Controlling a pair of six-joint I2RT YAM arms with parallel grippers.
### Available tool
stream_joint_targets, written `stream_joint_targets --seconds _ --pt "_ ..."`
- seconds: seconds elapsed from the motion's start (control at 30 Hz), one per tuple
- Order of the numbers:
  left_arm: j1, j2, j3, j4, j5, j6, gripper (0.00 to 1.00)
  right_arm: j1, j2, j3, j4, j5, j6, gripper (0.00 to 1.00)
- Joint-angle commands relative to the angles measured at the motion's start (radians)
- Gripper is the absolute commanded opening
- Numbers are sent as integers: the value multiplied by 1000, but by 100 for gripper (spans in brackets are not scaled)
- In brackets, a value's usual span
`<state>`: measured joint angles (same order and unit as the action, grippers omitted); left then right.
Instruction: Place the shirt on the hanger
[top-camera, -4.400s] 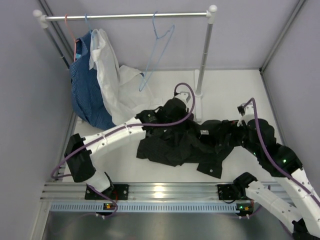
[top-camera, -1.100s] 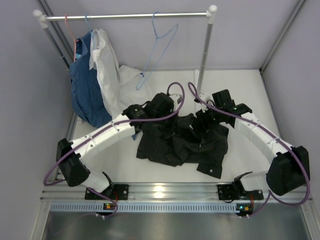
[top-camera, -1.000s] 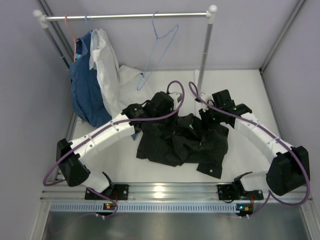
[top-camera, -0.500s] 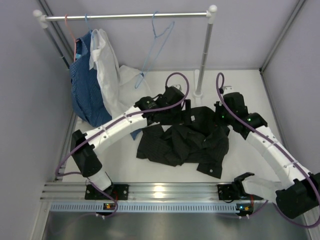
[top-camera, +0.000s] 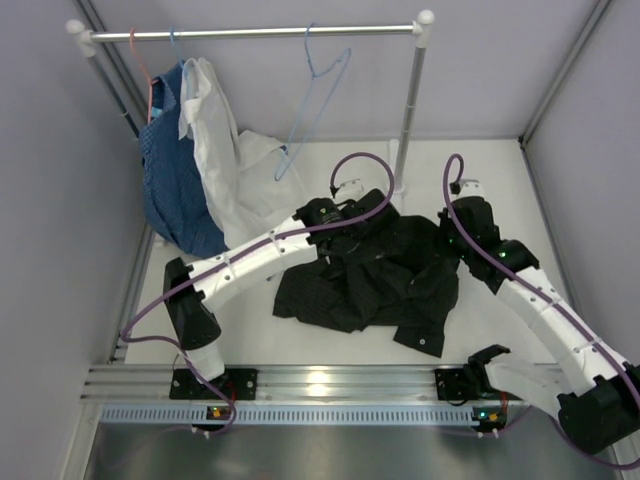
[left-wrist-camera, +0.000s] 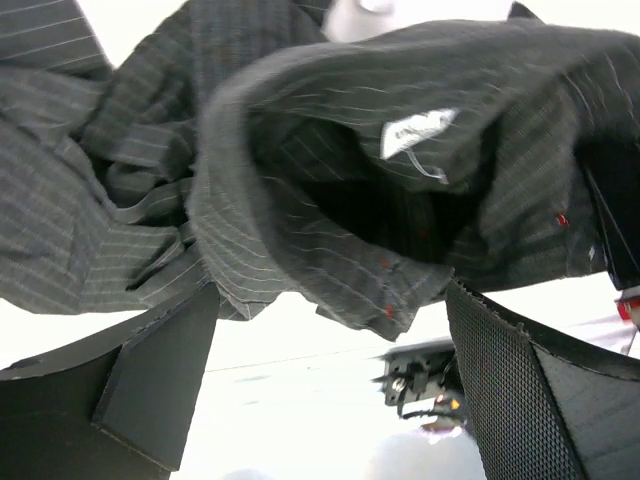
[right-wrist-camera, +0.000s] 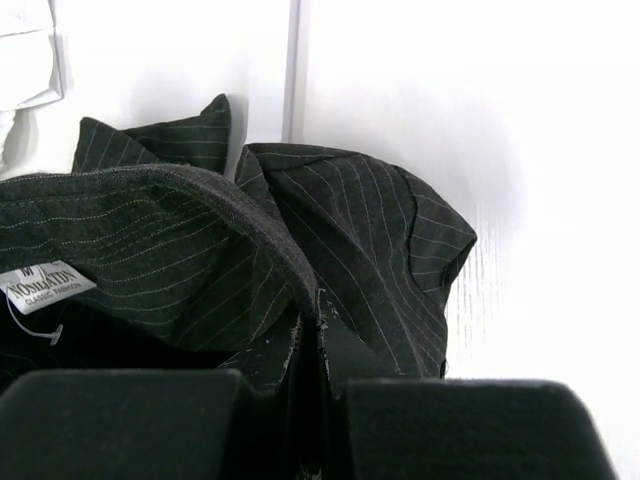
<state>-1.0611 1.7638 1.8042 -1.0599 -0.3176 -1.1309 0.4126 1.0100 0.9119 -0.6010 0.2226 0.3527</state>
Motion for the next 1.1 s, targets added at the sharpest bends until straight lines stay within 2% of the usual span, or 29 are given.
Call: stream_joint_targets --seconds 0.0,0.1,0.23,0.33,0.63,0.87,0.93,1.07 --pt "-5 -29 -20 -64 -70 -142 98 11 -37 -22 92 38 12 0" --pt "0 -12 -19 -63 -90 -193 96 12 -63 -45 118 41 11 0" --pt "1 66 59 -61 -75 -224 90 14 -70 -59 133 35 -3 0" --pt "1 118 112 -63 -51 -240 77 14 -73 -79 147 46 2 0" --pt "3 114 98 -64 -21 -322 62 15 -70 -96 167 80 -21 0" --pt "18 112 37 -63 8 -326 30 15 -80 -99 188 84 -31 0" --pt "26 99 30 -63 2 -319 27 15 -79 -100 190 83 -35 0" --pt "42 80 27 -63 -2 -261 9 15 -74 -100 193 81 -26 0"
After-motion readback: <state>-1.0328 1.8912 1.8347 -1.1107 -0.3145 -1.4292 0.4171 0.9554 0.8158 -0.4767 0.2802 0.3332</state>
